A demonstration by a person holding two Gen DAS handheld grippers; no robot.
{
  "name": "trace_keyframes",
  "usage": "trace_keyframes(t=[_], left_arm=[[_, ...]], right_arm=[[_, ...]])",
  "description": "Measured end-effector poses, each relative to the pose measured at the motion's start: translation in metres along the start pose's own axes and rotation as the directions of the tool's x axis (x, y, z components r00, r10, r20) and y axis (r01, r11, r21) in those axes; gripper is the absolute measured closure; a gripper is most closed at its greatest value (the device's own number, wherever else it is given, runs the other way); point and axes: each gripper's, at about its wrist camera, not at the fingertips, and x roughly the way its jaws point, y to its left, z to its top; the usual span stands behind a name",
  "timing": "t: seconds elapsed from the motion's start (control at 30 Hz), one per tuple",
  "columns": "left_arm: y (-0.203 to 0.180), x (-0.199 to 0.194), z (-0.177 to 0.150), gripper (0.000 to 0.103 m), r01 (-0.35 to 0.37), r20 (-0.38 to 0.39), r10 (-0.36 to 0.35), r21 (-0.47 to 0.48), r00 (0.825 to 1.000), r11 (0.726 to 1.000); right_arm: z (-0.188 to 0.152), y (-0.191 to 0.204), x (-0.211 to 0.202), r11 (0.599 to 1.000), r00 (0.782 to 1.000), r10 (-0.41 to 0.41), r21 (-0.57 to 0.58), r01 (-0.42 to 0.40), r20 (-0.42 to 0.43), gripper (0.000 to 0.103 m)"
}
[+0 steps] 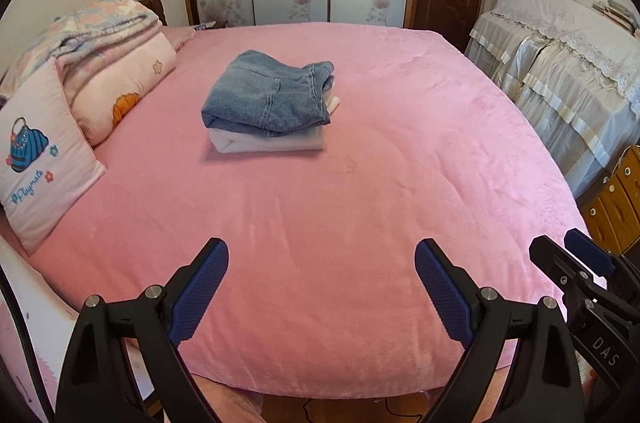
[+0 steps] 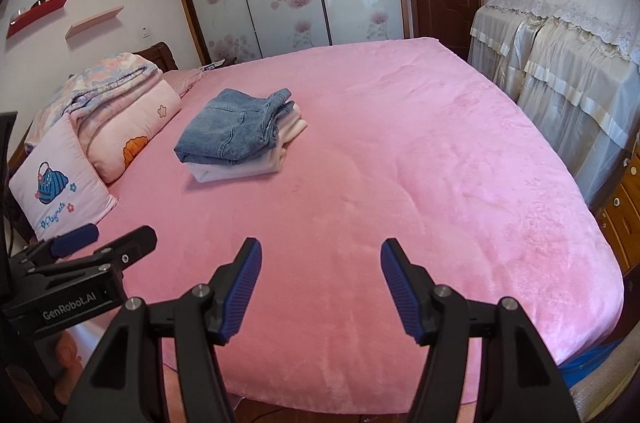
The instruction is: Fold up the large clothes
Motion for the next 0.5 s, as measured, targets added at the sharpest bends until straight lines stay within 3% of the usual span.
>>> trace_keyframes(t=[0.5], left_arm=[[-0.004,0.001,-0.011,0.009,0.018,-0.028,-0.017,0.032,0.999,0.999]], right_arm=[[-0.012,0.008,0.001,1.0,0.999,0.0,-0.023,-0.001,-0.032,0.04]])
